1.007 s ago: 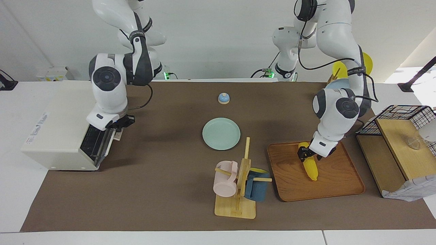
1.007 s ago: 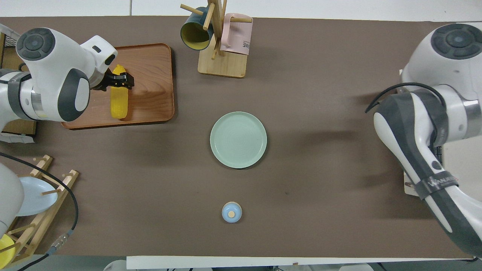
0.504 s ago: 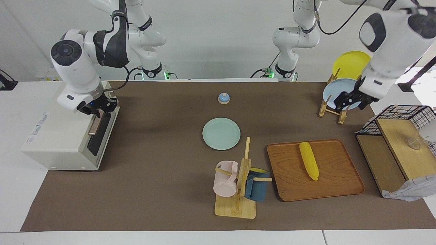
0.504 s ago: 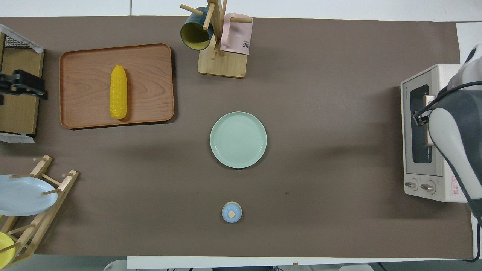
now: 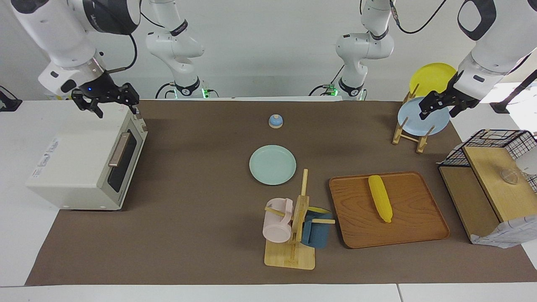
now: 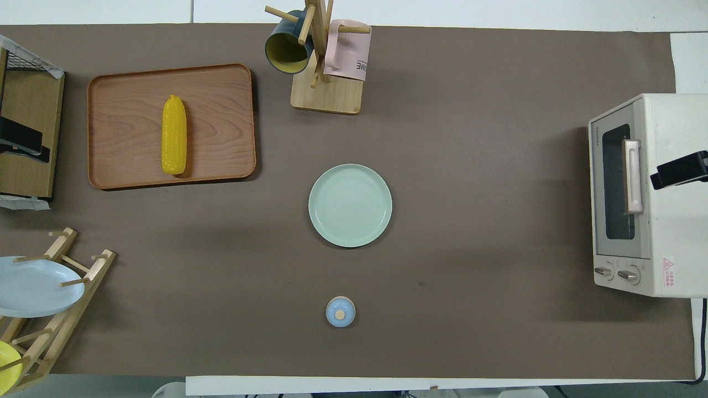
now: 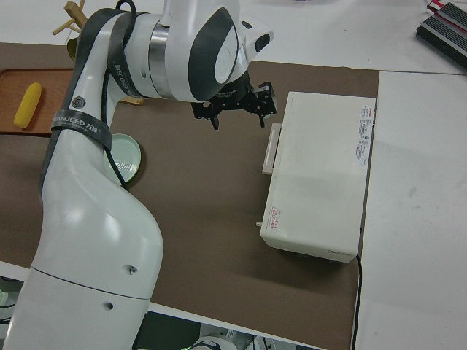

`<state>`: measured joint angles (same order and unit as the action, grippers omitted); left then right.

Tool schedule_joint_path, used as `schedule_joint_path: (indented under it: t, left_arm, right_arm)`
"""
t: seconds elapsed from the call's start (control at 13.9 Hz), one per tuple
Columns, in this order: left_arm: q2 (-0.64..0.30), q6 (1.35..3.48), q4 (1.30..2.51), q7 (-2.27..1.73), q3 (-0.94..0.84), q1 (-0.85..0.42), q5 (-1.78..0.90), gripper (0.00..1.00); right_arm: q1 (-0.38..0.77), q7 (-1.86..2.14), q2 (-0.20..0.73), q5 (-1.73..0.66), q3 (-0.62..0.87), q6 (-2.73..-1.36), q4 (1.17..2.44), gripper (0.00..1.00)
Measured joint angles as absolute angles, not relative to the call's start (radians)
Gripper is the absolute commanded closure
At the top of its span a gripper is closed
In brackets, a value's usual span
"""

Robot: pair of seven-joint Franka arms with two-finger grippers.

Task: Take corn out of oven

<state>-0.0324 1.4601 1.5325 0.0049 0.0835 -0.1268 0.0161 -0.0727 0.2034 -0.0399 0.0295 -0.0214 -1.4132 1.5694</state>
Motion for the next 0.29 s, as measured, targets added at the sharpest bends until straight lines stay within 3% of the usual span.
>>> schedule_joint_path:
  t: [0.29]
  left_arm:
    - [-0.032, 1.46, 1.527, 0.009, 0.081, -0.127, 0.015, 0.0]
  right_arm:
    - [-0.069, 0.147, 0.007, 0.004, -0.009, -1.398, 1.515, 0.0]
